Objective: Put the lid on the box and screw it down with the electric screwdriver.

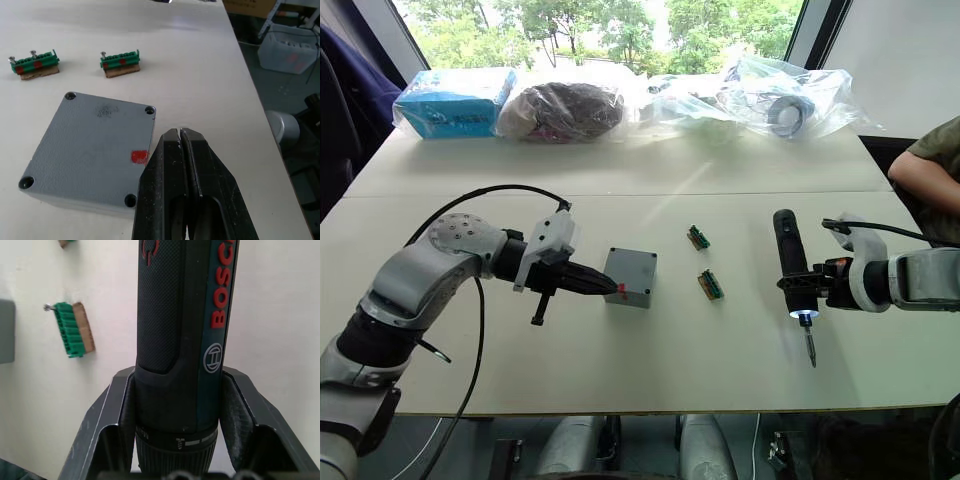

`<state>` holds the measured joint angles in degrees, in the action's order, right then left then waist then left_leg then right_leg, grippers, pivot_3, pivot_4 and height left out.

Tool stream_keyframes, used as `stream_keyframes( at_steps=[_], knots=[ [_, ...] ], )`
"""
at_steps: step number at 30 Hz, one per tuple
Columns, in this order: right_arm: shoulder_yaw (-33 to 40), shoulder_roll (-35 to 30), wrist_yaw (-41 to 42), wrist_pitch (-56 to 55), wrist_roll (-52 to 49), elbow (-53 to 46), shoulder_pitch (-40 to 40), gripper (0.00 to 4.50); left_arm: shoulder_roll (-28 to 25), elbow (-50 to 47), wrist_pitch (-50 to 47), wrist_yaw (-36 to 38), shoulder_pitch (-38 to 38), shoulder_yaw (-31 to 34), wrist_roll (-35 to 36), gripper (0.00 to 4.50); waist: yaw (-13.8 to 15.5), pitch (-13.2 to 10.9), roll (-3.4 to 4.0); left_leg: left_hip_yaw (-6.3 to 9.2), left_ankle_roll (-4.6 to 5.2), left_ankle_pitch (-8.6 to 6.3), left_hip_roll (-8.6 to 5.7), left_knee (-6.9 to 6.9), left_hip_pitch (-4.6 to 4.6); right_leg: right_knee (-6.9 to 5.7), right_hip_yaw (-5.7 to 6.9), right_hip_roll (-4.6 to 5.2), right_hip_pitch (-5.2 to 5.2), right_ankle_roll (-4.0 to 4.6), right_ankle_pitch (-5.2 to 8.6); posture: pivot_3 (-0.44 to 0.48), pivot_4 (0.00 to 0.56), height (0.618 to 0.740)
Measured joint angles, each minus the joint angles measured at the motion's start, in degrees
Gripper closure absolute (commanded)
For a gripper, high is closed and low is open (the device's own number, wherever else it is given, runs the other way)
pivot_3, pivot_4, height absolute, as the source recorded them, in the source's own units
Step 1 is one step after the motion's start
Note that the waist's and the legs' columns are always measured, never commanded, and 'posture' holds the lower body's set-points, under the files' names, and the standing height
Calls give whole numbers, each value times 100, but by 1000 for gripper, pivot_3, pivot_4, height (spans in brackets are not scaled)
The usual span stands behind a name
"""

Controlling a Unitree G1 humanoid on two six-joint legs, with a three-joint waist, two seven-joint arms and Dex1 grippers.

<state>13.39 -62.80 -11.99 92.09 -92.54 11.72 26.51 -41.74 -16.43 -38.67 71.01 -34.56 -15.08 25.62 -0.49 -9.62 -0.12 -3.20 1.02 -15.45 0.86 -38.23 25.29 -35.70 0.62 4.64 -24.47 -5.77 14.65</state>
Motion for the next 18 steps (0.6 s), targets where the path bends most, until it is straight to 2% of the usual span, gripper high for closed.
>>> stream_keyframes(
  at_steps=[9,10,12,13,16,18],
  knots=[
    [-249,150,-12,-3,323,181,65,2752,25,-13,-147,-292,43,30,2,4500,1,0,0,-4,1,-1,0,-3,0,-7,-4,0,-2,-13,-7,0,150,740],
    [-254,172,40,0,478,180,65,1952,42,15,-222,-361,46,62,18,4500,-1,0,0,-5,1,-1,0,-5,0,-10,-4,0,-2,-13,-7,0,150,740],
    [-269,169,206,1,701,27,60,1585,115,59,-325,-445,51,152,99,4500,-2,0,0,-5,1,-1,0,-5,-1,-13,-5,0,-2,-13,-7,0,150,740],
    [-276,164,286,2,817,-93,60,1090,153,60,-370,-489,51,189,140,4500,-3,0,0,-4,1,-1,0,-6,-1,-15,-5,0,-3,-14,-6,0,150,740],
    [-283,156,599,-12,1255,-356,46,30,314,129,-562,-648,42,391,336,4500,2,1,-1,-3,1,0,0,-10,-1,-20,-4,0,-2,-14,-6,0,150,740],
    [-282,157,768,-45,1467,-417,59,30,359,222,-623,-730,37,509,402,4500,-2,1,-1,-4,1,0,0,-15,-1,-24,-4,0,-3,-14,-6,0,150,740]
  ],
)
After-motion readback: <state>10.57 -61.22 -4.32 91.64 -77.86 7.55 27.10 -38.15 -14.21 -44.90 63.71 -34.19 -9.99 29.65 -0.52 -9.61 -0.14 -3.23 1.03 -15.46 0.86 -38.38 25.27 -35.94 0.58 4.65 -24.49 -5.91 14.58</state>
